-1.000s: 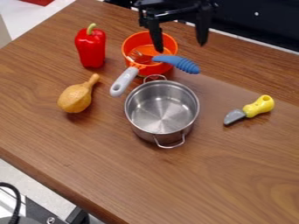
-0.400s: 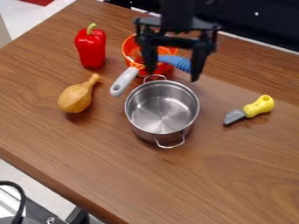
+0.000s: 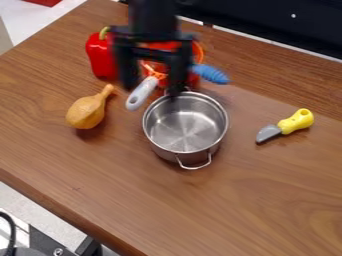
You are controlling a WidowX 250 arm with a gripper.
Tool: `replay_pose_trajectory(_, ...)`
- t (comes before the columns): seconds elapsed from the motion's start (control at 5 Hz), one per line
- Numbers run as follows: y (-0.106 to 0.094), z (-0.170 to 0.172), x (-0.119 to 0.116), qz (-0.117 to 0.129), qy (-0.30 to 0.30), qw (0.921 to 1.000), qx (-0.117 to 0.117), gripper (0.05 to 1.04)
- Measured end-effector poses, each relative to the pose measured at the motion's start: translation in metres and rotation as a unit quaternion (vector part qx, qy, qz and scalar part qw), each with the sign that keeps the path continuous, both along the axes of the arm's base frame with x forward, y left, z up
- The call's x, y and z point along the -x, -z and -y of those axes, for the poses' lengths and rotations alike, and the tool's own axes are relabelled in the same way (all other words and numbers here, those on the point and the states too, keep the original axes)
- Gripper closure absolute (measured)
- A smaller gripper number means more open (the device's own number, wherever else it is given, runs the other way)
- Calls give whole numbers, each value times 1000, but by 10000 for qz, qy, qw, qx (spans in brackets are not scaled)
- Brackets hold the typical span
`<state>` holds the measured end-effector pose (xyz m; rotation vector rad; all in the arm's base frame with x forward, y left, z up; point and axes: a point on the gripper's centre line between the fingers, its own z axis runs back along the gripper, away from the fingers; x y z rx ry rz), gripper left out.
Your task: Put the blue had blender in the orange pot
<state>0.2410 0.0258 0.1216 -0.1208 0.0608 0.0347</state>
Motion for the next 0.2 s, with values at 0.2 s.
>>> replay_pose_trajectory(0.2, 7, -27, 24, 1, 369, 9993, -69, 83)
